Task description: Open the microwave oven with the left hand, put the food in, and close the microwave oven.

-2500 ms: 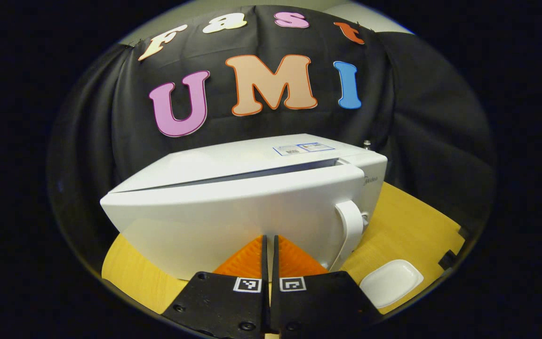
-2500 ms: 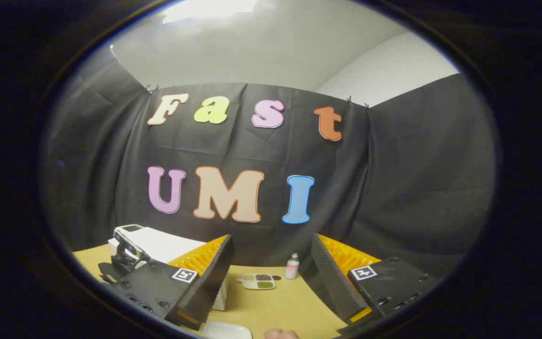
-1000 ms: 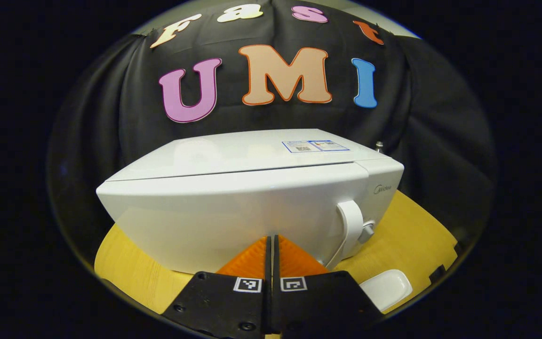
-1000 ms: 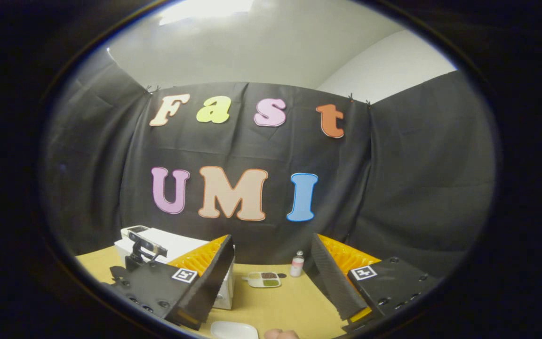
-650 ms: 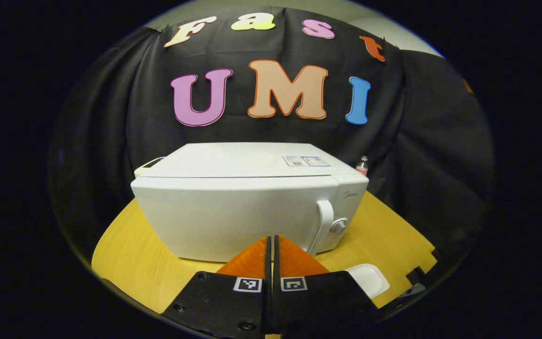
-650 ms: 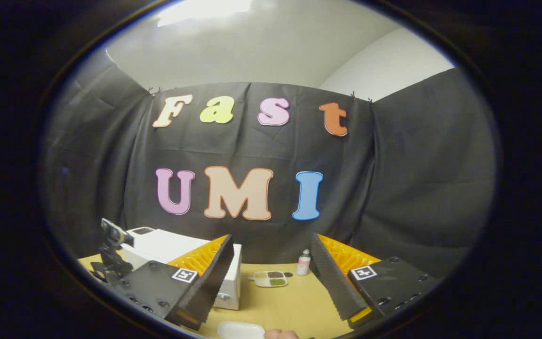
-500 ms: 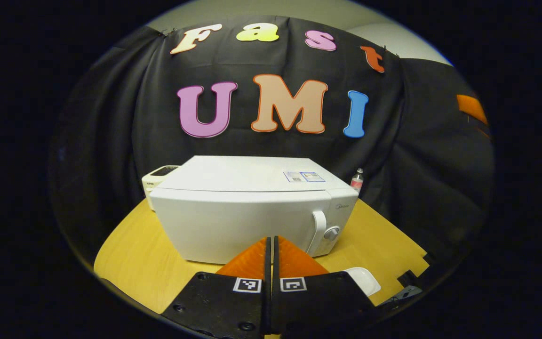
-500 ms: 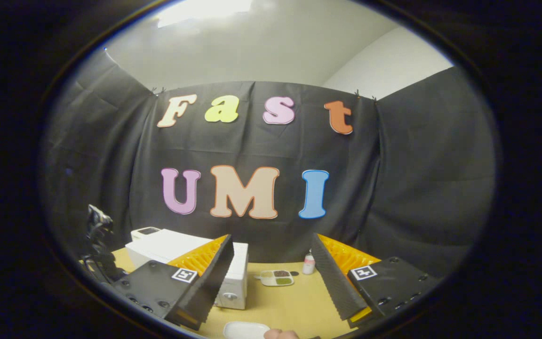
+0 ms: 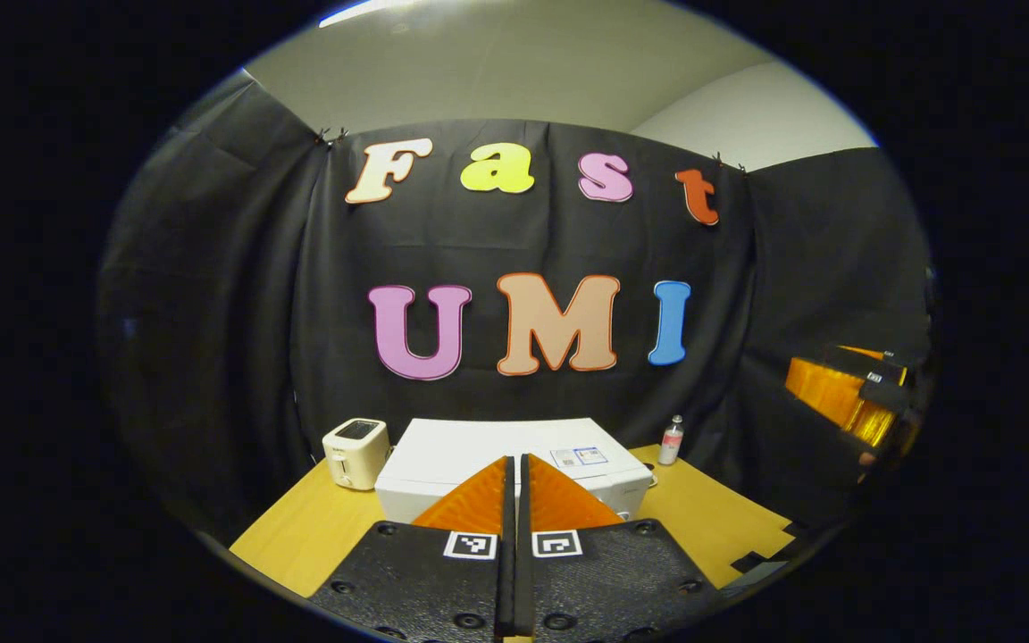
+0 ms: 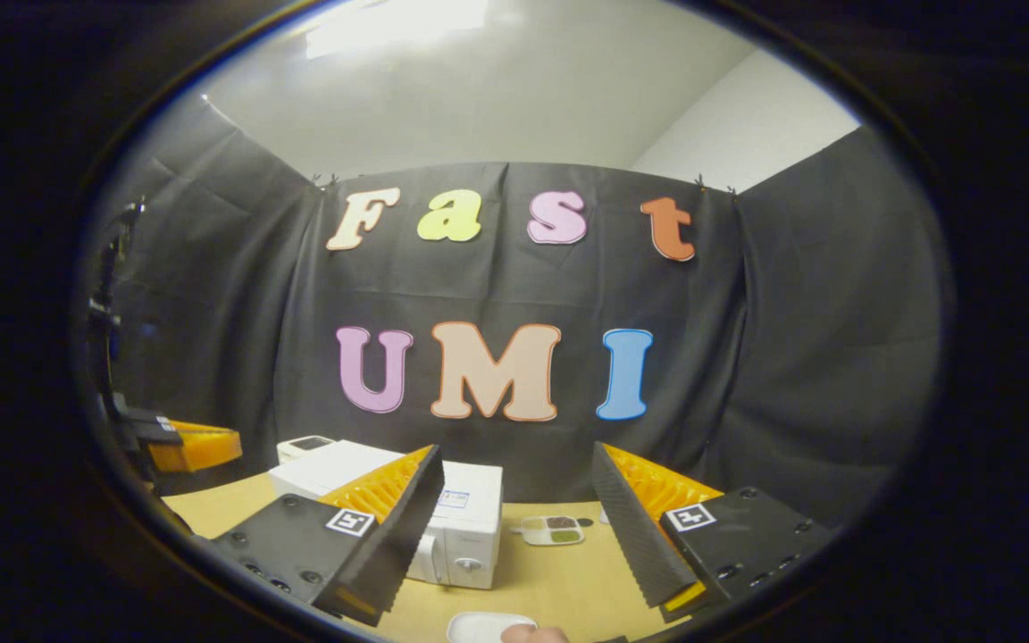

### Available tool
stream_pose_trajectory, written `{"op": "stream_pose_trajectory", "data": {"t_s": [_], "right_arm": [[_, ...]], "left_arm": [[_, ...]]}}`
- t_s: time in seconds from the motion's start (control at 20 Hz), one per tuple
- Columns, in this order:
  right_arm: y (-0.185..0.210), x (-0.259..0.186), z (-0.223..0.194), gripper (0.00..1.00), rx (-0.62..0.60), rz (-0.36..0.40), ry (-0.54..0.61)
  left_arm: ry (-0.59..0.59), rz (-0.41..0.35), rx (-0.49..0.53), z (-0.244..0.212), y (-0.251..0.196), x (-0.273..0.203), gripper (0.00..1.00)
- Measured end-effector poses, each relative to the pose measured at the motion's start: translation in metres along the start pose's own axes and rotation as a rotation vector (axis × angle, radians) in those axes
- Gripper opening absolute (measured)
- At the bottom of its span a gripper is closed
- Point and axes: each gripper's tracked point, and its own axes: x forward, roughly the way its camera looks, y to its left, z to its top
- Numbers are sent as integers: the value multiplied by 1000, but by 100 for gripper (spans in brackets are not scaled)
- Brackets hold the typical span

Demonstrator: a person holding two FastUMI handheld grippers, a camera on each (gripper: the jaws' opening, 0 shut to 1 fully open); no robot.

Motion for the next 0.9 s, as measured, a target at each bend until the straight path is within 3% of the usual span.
{"op": "stream_pose_trajectory", "data": {"t_s": [0.2,0.3,0.4,0.45,0.5,0.55,0.9], "right_arm": [[-1,-8,5,96,-1,5,-10],[2,-10,5,96,11,13,-5],[4,-15,7,100,16,20,-6],[4,-17,8,96,12,21,-10],[4,-18,9,97,3,22,-14],[3,-20,9,96,-5,19,-15],[-4,-34,11,96,-7,11,-12]], "left_arm": [[-46,28,15,22,4,-17,0],[-75,28,31,30,2,-23,29],[-94,24,13,36,0,-28,70],[-94,25,0,36,-1,-29,90],[-93,26,-1,36,-2,-30,99],[-85,29,7,35,-2,-30,93],[-64,55,12,31,-2,-32,94]]}}
